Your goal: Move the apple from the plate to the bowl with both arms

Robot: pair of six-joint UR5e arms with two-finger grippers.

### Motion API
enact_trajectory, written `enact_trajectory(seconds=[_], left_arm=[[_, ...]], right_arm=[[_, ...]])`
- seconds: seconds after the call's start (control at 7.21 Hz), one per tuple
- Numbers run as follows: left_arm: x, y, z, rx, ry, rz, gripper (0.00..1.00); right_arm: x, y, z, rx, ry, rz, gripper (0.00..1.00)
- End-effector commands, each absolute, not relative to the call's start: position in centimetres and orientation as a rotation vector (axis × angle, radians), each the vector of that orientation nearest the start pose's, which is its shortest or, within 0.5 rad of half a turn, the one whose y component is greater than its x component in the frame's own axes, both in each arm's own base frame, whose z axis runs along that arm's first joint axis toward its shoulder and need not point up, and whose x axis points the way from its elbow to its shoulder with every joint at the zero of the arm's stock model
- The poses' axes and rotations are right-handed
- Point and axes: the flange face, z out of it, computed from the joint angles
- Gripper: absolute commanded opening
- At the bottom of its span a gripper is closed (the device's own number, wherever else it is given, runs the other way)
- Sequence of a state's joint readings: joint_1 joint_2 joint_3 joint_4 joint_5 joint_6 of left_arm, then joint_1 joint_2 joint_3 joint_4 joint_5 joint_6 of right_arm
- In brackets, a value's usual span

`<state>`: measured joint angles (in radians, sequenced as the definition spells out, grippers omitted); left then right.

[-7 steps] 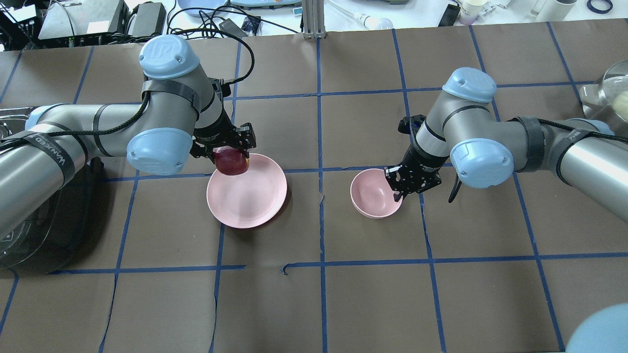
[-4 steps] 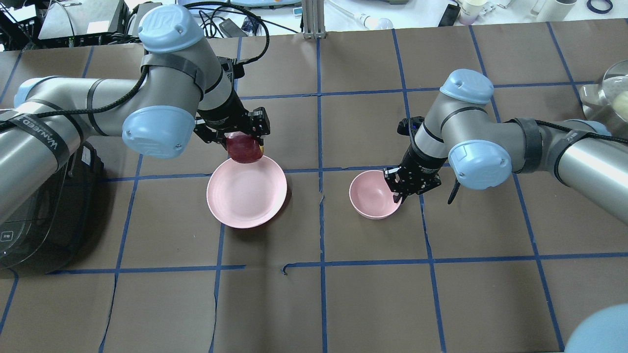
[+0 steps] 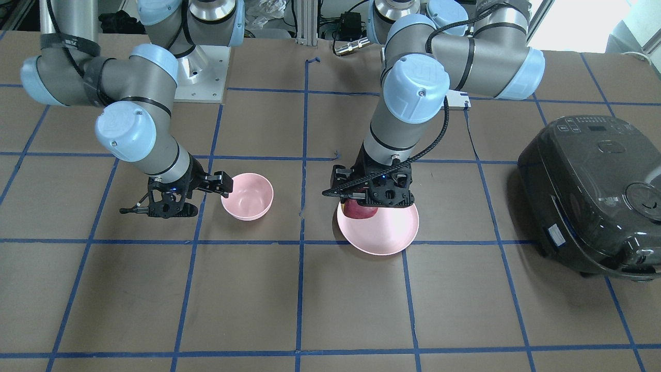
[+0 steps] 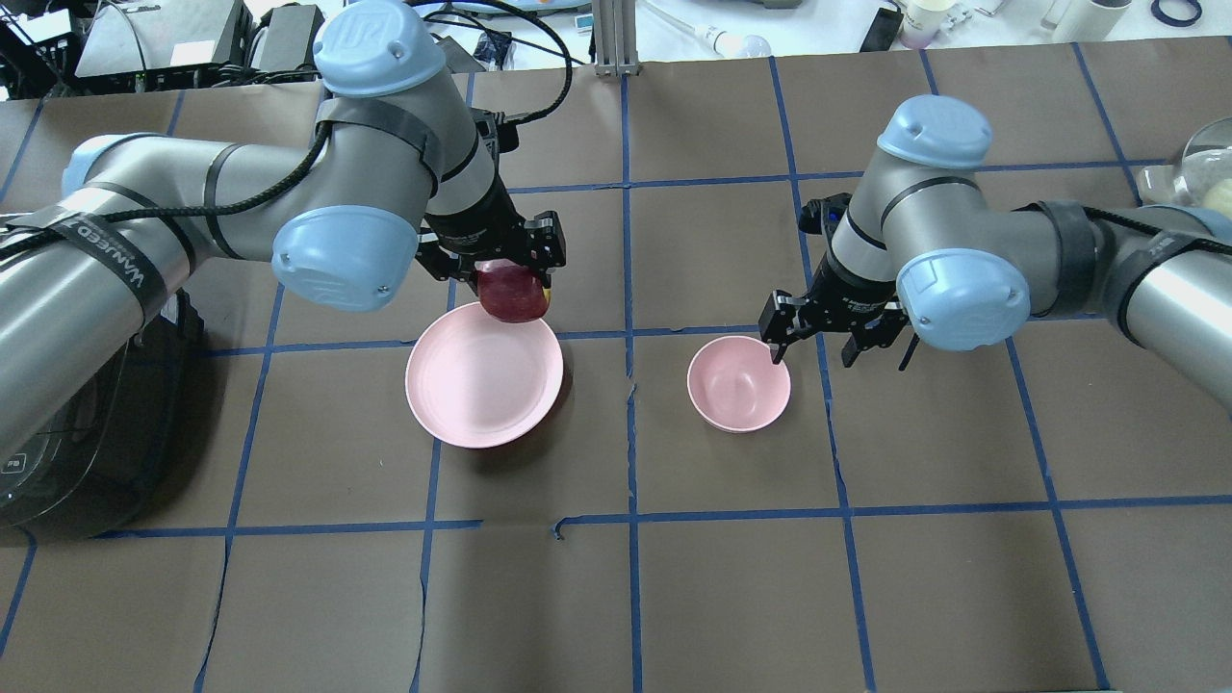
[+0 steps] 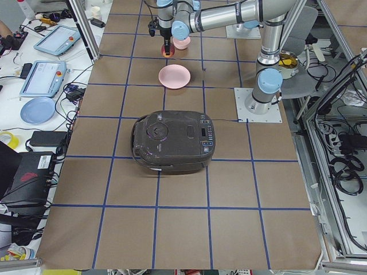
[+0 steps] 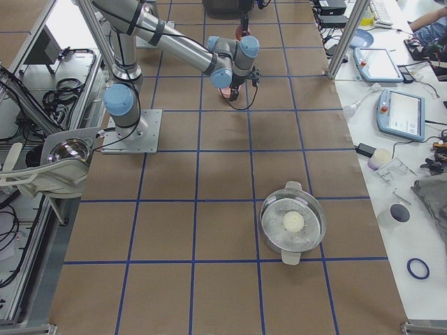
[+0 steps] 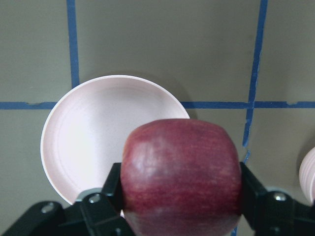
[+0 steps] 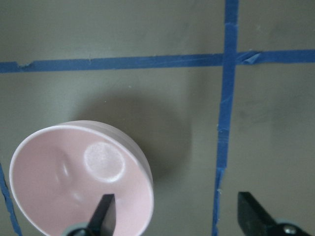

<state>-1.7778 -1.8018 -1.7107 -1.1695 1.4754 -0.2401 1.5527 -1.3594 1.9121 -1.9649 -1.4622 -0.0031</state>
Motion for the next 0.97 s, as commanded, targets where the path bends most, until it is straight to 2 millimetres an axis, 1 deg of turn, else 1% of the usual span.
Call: enact_trajectory(seconds=[0.0, 0.14, 0.28, 0.42, 0.55, 0.69, 0.83], left_arm=[[-31.6, -50.0, 34.1, -0.067, 3.269, -0.022, 0.21], [-34.7, -49.6, 34.5, -0.078, 3.331, -0.046, 0.21], [-37.2, -49.0, 34.5, -0.004, 3.343, -0.085, 0.21], [-39.7, -47.6, 33.3, 0.035, 3.334, -0.062, 0.20], [-41.4, -47.0, 32.2, 0.009, 3.338, -0.064, 0.20], [-43.2, -46.5, 30.8, -0.015, 3.343, -0.069, 0.20], [-44.5, -46.3, 29.6, -0.002, 3.346, -0.076, 0.20]], right_arm=[[11.8, -53.2, 32.9, 0.048, 3.106, 0.207, 1.00], [11.4, -54.4, 36.6, 0.051, 3.126, 0.204, 1.00], [10.6, -55.2, 39.6, 0.072, 3.130, 0.214, 1.00], [9.0, -55.4, 42.9, 0.117, 3.131, 0.162, 1.00], [7.7, -55.0, 46.0, 0.154, 3.138, 0.071, 1.00], [7.6, -54.7, 46.7, 0.156, 3.139, 0.051, 1.00], [7.8, -54.7, 46.3, 0.156, 3.135, 0.060, 1.00]])
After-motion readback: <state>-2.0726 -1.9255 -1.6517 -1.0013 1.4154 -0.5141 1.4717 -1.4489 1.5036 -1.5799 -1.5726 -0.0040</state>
